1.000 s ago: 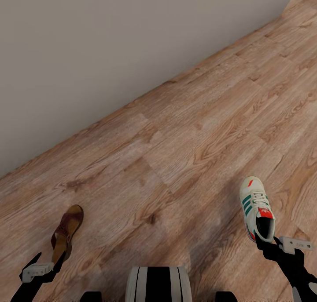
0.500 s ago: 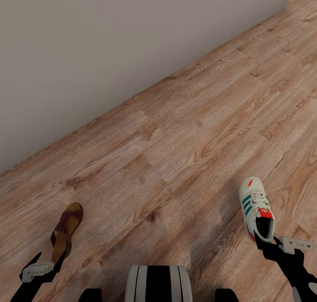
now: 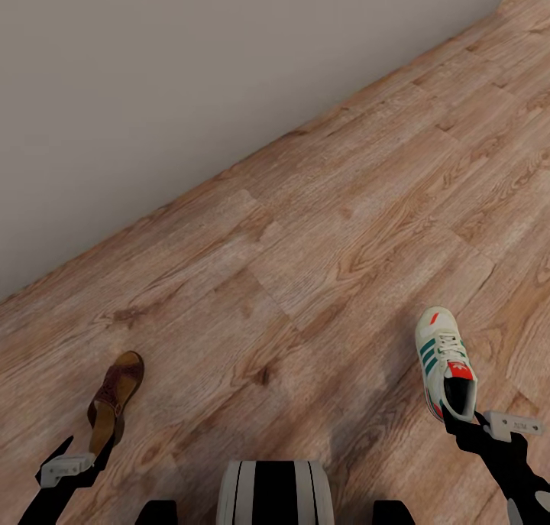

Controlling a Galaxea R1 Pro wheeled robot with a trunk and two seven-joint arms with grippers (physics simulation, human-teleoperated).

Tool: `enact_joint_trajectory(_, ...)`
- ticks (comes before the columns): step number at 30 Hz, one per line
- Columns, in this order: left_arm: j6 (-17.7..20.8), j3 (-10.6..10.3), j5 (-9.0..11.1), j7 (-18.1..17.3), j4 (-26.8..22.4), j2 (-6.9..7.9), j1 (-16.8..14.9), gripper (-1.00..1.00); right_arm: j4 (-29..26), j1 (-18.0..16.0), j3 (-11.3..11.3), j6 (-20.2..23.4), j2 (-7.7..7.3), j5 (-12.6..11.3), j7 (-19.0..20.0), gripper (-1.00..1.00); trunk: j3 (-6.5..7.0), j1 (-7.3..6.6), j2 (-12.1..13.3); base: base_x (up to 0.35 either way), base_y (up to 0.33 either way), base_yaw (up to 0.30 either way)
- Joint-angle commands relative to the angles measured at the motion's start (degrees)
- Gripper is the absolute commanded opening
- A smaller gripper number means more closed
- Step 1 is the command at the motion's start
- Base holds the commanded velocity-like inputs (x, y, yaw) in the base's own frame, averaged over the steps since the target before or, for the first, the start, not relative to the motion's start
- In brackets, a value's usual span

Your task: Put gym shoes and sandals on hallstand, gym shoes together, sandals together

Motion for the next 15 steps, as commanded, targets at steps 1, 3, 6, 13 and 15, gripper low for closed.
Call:
enact_joint_trajectory(1,0.0,0.0,0.0,0.0,0.0,-0.02,-0.1,1.00,0.0,0.0,0.0,0.0,0.00,-0.1,-0.1,-1.00,-0.01,0.00,0.0,0.000,0.000,0.000)
enact_joint_trajectory(3,0.0,0.0,0.0,0.0,0.0,-0.03,-0.1,1.00,0.0,0.0,0.0,0.0,0.00,-0.1,-0.1,-1.00,-0.02,0.00,0.0,0.000,0.000,0.000)
enact_joint_trajectory(6,0.0,0.0,0.0,0.0,0.0,-0.07,-0.2,1.00,0.0,0.0,0.0,0.0,0.00,-0.1,-0.1,-1.00,-0.03,0.00,0.0,0.000,0.000,0.000)
enact_joint_trajectory(13,0.0,0.0,0.0,0.0,0.0,-0.16,-0.7,1.00,0.0,0.0,0.0,0.0,0.00,-0.1,-0.1,-1.00,-0.04,0.00,0.0,0.000,0.000,0.000)
enact_joint_trajectory(15,0.0,0.0,0.0,0.0,0.0,-0.18,-0.8,1.00,0.0,0.0,0.0,0.0,0.00,-0.1,-0.1,-1.00,-0.05,0.00,0.0,0.000,0.000,0.000)
